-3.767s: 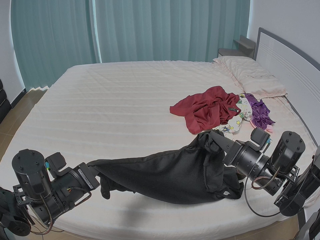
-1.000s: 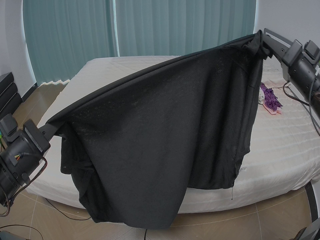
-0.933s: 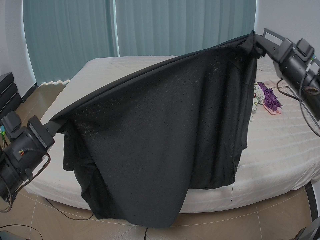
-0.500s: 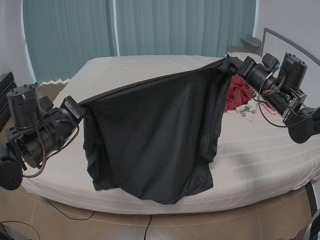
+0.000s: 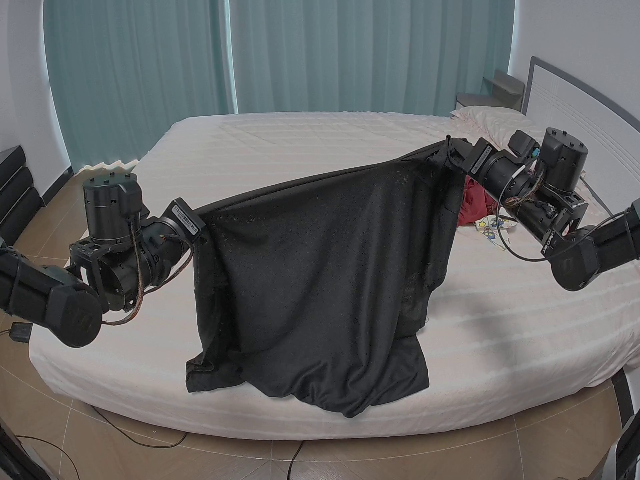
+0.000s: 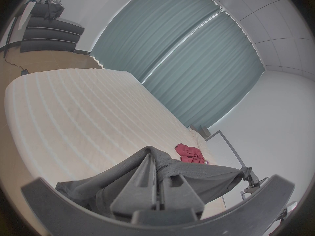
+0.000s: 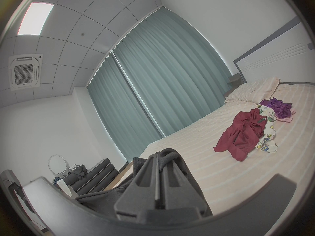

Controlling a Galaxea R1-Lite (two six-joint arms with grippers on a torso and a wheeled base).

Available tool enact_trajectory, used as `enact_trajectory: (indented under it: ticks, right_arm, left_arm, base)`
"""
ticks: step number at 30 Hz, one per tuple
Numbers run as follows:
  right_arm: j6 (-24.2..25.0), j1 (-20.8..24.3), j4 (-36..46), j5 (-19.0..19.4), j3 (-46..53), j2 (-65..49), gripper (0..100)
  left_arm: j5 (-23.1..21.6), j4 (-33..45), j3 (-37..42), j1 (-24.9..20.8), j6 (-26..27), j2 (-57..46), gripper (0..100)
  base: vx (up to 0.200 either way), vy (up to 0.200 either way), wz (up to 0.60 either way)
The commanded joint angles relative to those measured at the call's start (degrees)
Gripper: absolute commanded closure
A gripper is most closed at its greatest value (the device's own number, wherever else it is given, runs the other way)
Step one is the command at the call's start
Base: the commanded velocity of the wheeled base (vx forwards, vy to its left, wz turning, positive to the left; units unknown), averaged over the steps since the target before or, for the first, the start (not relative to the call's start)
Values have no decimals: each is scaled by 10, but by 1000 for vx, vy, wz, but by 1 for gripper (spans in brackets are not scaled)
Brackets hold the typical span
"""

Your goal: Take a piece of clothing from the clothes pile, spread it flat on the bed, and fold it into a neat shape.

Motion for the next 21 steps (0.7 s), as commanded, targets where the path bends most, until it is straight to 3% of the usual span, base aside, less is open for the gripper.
enact_trajectory:
  ticks: [1, 7, 15, 21]
  right_arm:
    - [0, 0, -2, 0, -11, 23, 100]
    - [0, 0, 2, 0, -43, 59, 100]
    - [0, 0, 2, -1, -55, 107, 100]
    - [0, -2, 2, -9, -70, 169, 100]
  left_arm:
    - [0, 0, -15, 5, 0, 37, 100]
    - [1, 4, -57, 17, 8, 95, 100]
    - [6, 1, -82, 27, 66, 166, 100]
    - [10, -1, -103, 39, 84, 229, 100]
  base:
    - [200, 0, 0]
    - [200, 0, 0]
    - [200, 0, 0]
    - [0, 0, 0]
